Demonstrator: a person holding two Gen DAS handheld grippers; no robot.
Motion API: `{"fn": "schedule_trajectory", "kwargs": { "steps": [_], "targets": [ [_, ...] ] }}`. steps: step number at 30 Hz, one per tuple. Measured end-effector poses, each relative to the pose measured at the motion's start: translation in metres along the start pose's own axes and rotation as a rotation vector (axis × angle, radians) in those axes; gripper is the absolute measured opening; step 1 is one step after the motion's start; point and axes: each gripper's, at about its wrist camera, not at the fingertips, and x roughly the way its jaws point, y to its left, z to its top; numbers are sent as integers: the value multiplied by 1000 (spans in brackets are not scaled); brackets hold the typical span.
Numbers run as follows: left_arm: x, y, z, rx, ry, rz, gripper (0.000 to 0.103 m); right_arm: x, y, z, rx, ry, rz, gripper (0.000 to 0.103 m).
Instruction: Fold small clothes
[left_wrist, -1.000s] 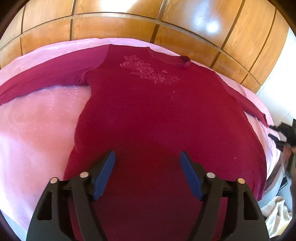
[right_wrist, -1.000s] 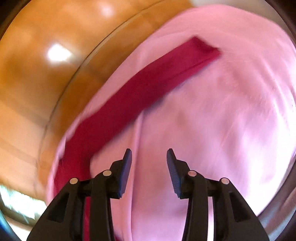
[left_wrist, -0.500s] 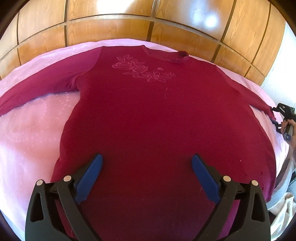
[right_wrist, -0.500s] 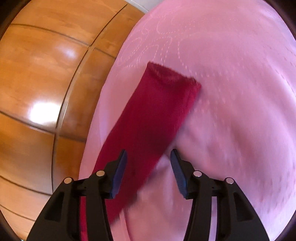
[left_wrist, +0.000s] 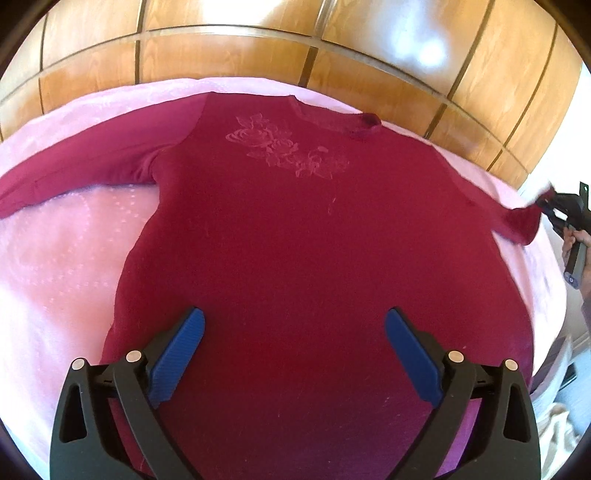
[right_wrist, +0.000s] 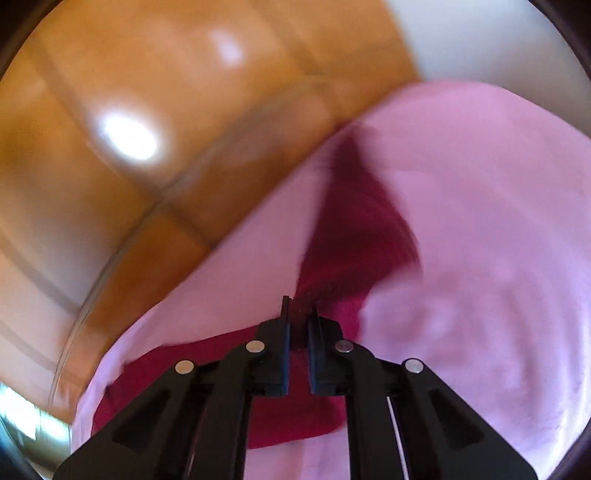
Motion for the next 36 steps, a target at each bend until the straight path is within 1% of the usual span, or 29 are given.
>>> {"fn": "schedule_trajectory", "kwargs": {
  "steps": [2,5,7,9,11,13,14,16,17,19,20,22,23,24,25,27,29,31,32,33,35,36],
  "targets": [
    [-4,1,1,-3,0,-15,97,10,50,-13,-87,34,64,6],
    [-8,0,4,16,-4,-4,97,29,108,-34,-177,84,132,6],
    [-9,2,7,12,4,-7,97,46,150,-57,-235,131,179,6],
    [-12,6,12,-1,-9,-10,98,63,190,-81,-282,183,227,6],
    [-15,13,18,-31,-17,-42,99,79,222,-102,-327,227,259,6],
    [-16,20,23,-73,-25,-79,99,94,258,-132,-387,282,289,6],
    [-17,23,26,-89,-31,-94,99,100,274,-147,-415,308,294,6],
    [-18,31,32,-123,-48,-84,99,111,292,-173,-448,356,303,6],
    [-18,35,36,-139,-52,-86,99,116,295,-180,-458,370,304,7],
    [-18,40,43,-164,-59,-112,99,126,308,-199,-494,396,292,14],
    [-20,43,48,-176,-79,-112,99,126,311,-206,-501,409,298,21],
    [-20,44,57,-172,-103,-116,99,122,316,-213,-504,414,316,28],
    [-19,44,62,-168,-99,-126,99,115,315,-212,-497,405,334,41],
    [-16,44,69,-167,-87,-141,99,113,312,-210,-485,394,343,58],
    [-13,44,75,-165,-76,-142,99,105,306,-206,-469,376,353,59],
    [-3,40,89,-152,-58,-124,99,87,288,-195,-434,348,377,59],
    [9,34,104,-155,-36,-139,99,77,273,-188,-408,326,374,62],
    [21,30,116,-167,-26,-165,99,58,241,-185,-377,312,356,65],
    [29,25,125,-170,-18,-180,99,56,234,-183,-366,309,343,67],
    [36,23,131,-173,-9,-184,99,50,217,-180,-350,309,324,69],
    [50,15,142,-173,13,-180,99,40,192,-178,-338,304,291,70],
    [61,9,151,-166,31,-176,99,32,177,-178,-339,291,261,70]
  ]
}}
